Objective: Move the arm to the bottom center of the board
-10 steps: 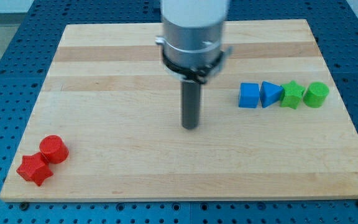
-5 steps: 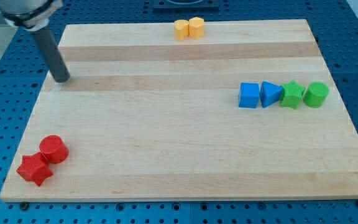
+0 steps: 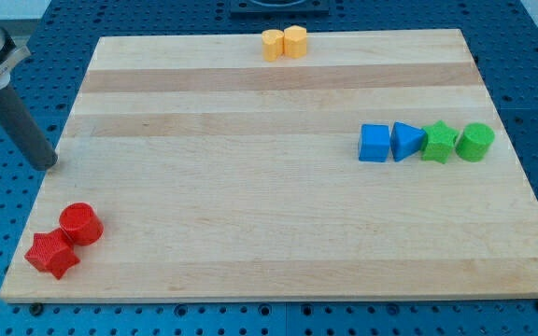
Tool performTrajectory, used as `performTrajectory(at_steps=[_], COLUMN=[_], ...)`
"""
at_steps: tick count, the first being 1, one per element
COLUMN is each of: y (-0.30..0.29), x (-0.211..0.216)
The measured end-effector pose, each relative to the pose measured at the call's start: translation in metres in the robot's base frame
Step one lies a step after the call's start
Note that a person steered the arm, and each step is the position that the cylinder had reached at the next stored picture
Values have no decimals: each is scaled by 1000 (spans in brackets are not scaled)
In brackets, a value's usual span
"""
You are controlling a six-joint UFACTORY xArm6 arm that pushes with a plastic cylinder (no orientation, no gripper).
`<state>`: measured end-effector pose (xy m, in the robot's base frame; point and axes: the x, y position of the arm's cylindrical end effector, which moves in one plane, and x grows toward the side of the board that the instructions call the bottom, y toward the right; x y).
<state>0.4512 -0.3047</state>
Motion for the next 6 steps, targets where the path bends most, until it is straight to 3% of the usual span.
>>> performTrajectory(at_steps=[1,2,3,4,5,6], y=[16,79,153,202,212,212], x=[-32,-41,-23,36,124,166])
